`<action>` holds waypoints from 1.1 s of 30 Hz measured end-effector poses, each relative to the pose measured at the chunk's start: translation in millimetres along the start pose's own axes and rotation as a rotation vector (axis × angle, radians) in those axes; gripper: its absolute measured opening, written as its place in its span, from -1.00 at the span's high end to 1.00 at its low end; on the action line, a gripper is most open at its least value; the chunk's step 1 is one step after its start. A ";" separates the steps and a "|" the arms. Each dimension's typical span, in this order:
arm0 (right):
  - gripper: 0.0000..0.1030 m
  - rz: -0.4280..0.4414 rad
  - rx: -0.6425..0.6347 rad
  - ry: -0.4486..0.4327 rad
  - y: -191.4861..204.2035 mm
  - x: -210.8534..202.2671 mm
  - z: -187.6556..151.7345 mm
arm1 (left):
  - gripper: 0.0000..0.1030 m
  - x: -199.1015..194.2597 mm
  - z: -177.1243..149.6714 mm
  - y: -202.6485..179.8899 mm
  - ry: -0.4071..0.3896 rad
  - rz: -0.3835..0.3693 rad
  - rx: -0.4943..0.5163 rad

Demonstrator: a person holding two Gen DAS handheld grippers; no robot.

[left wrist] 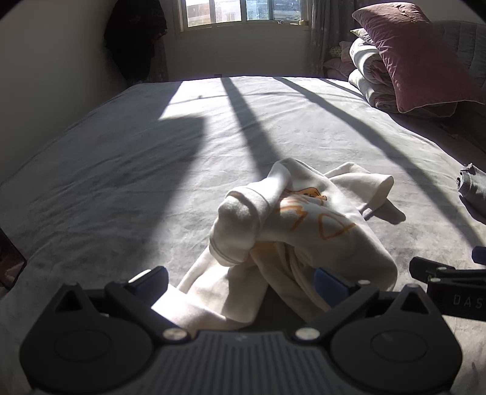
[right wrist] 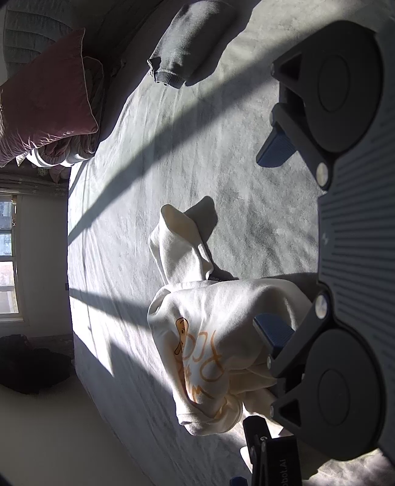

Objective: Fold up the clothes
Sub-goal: 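Move both grippers toward the crumpled cream sweatshirt on the bed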

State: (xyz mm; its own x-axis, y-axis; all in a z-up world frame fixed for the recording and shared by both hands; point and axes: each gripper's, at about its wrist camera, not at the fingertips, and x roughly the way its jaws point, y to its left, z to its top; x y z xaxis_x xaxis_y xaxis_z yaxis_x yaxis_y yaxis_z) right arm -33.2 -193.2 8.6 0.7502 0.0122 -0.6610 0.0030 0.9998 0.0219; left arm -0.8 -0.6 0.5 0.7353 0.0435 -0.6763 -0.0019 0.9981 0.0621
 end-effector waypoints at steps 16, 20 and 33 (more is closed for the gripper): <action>-1.00 -0.006 0.003 0.023 0.7 7.6 -3.3 | -0.99 7.3 -3.8 18.3 0.047 0.015 -0.031; -1.00 -0.004 0.003 0.035 2.2 10.0 -4.0 | -0.99 10.5 -4.6 23.4 0.061 0.030 -0.040; -1.00 0.003 0.002 0.054 5.0 11.9 -5.1 | -0.99 15.9 -6.7 26.5 0.090 0.039 -0.044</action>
State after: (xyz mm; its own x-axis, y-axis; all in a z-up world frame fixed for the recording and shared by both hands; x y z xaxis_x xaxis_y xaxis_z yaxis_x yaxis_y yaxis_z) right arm -27.7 -187.9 -3.0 0.7134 0.0160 -0.7006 0.0026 0.9997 0.0255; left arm 6.4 26.8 -13.5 0.6706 0.0844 -0.7370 -0.0607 0.9964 0.0589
